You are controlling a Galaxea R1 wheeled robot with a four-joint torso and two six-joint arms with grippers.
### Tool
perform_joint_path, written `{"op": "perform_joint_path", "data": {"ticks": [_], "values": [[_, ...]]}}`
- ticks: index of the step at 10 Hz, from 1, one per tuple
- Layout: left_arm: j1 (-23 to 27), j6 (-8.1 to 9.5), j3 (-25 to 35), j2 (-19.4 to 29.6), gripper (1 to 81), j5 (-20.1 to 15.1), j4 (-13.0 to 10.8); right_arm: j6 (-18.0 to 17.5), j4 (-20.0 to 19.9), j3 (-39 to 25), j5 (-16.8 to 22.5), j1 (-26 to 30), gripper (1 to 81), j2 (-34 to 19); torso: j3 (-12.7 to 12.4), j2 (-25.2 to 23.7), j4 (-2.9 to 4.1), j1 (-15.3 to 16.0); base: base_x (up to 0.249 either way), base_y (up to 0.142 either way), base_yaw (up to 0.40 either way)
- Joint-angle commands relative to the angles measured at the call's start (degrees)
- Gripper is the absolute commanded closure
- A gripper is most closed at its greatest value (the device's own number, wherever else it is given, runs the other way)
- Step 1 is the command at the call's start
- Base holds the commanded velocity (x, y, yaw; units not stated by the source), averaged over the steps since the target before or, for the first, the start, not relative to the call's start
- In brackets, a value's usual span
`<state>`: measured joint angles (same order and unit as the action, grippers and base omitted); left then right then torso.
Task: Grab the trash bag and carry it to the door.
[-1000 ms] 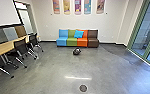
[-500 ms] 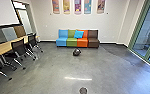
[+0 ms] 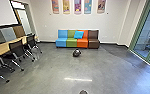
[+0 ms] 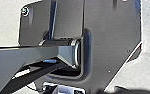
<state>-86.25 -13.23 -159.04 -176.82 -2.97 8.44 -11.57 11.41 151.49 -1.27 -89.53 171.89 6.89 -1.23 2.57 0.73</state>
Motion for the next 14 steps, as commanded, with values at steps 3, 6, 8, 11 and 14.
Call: {"op": "perform_joint_path", "data": {"ticks": [3,6,8,11,14], "values": [[1.82,0.22,0.31,-0.2,1.0,-3.97,0.35,0.49,0.63,-0.24,3.47,1.23,1.0,0.24,0.0,0.0,0.0,0.0,0.14,0.0,0.0],[1.83,0.13,0.48,-0.29,1.0,-3.97,0.0,0.49,0.63,-0.07,3.47,1.14,1.0,0.24,0.0,0.0,0.0,0.0,0.143,0.0,0.0],[1.83,0.04,0.57,-0.29,1.0,-3.97,-0.08,0.49,0.63,-0.07,3.47,1.06,1.0,0.32,0.0,0.0,0.0,0.0,0.145,0.0,0.0],[1.83,-0.04,0.57,-0.2,1.0,-3.97,-0.09,0.49,0.63,-0.07,3.47,0.88,1.0,0.32,0.0,0.0,0.0,0.0,0.152,0.0,0.0],[1.83,-0.13,0.57,-0.2,1.0,-3.97,-0.09,0.49,0.63,-0.07,3.47,0.7,1.0,0.32,0.0,0.0,0.0,0.0,0.165,0.0,0.0]]}}
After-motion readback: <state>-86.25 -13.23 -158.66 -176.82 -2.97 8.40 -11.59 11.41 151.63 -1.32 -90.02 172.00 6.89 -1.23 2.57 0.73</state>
